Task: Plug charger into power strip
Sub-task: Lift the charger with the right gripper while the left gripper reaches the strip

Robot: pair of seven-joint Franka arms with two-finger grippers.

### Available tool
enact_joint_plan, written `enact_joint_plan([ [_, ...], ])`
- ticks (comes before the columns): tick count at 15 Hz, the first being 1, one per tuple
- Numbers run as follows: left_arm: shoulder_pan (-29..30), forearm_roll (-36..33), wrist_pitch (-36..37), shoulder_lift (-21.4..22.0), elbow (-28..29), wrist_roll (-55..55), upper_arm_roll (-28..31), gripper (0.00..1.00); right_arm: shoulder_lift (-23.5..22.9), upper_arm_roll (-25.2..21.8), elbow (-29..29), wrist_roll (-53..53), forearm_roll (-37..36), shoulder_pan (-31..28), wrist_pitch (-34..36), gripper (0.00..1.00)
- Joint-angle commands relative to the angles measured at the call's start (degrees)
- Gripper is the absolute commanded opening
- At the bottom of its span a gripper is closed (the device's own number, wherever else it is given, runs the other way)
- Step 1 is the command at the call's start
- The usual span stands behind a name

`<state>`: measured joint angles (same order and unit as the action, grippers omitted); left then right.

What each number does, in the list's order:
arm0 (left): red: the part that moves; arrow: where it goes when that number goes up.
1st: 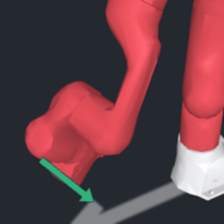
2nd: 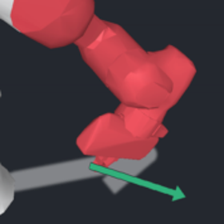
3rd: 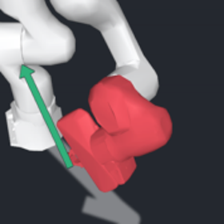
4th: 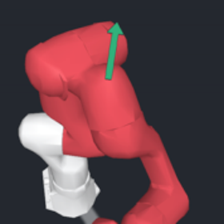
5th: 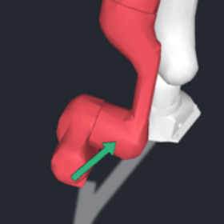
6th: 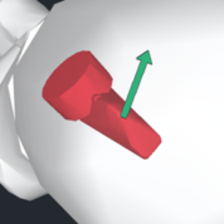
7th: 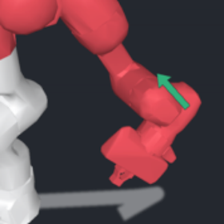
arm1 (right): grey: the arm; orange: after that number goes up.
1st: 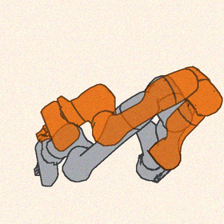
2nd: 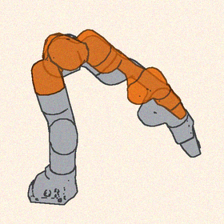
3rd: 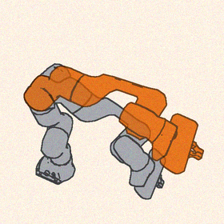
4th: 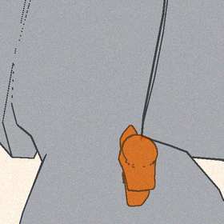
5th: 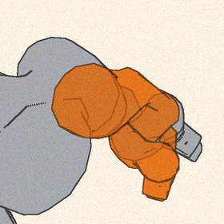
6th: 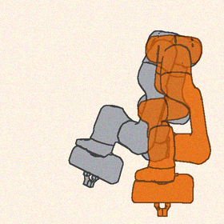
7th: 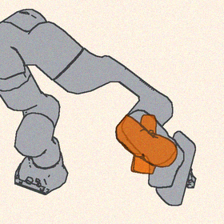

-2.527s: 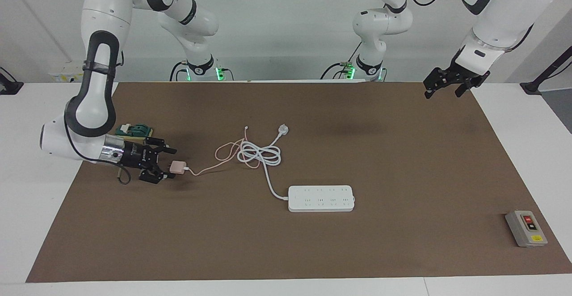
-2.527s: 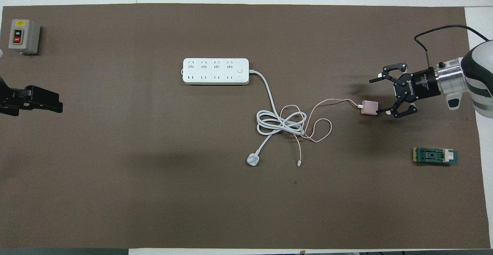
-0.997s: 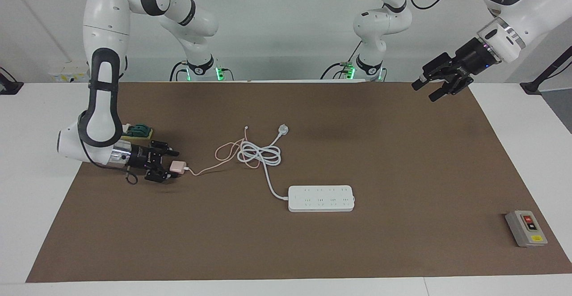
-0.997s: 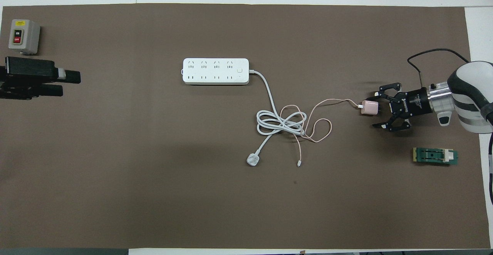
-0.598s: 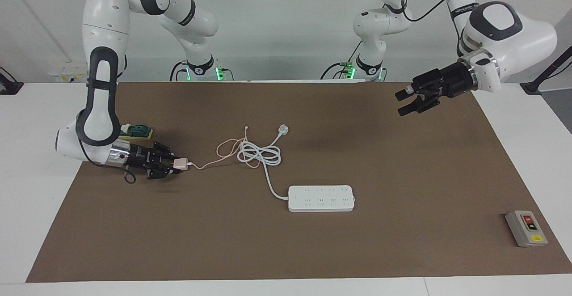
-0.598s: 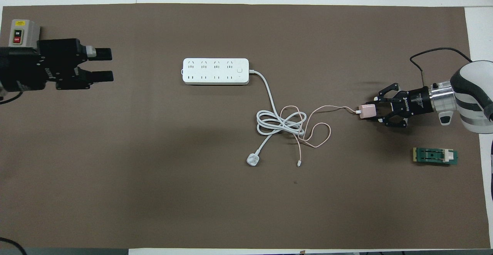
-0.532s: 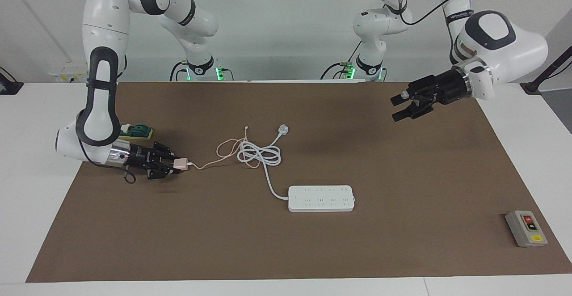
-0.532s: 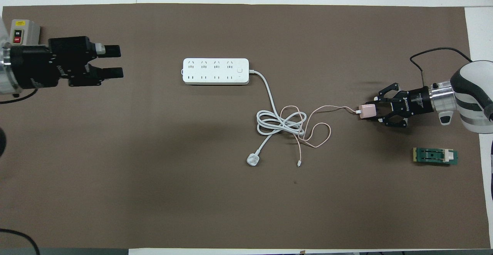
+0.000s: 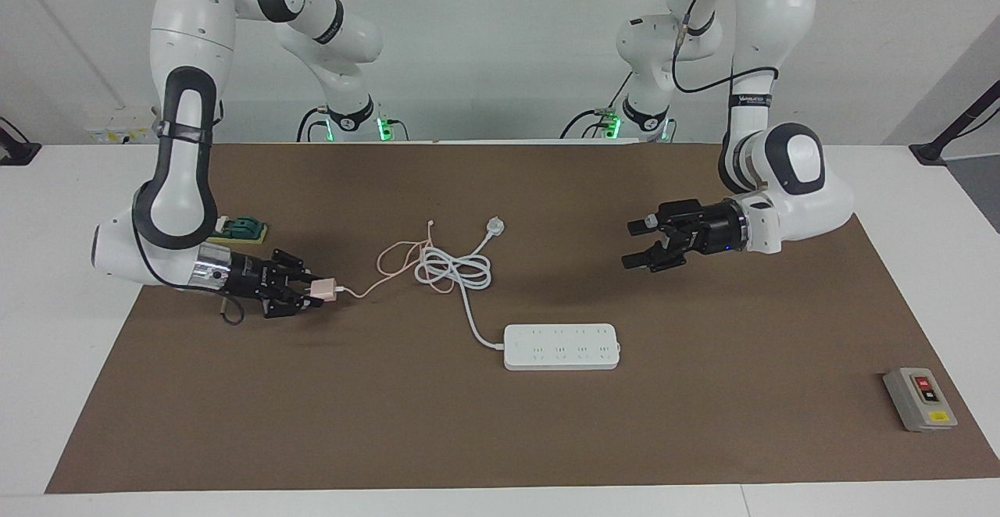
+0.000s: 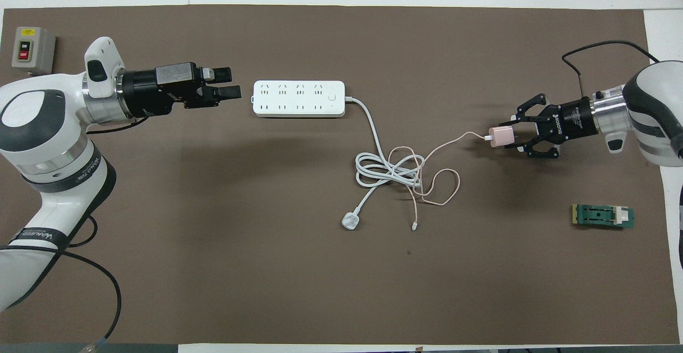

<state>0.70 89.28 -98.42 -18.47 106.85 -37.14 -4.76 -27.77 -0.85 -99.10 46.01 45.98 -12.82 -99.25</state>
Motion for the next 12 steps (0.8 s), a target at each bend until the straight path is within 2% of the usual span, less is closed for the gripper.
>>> enact_joint_plan([
  [1,-0.35,1.95,4.02,-2.01,-0.42,-1.88,0.28,1.0,0.7,0.5,4.17,5.91,-0.37,1.38,2.92,0.0],
  [4,-1.76,1.95,6.47,-1.31,1.08,4.34,0.27,1.0,0.96,0.76,7.68,13.55,0.6,6.29,2.49,0.0],
  [12,-2.72,1.34,5.52,-1.39,0.99,4.27,0.36,1.0,1.23,0.76,13.23,29.11,5.78,20.18,-5.59,0.0],
])
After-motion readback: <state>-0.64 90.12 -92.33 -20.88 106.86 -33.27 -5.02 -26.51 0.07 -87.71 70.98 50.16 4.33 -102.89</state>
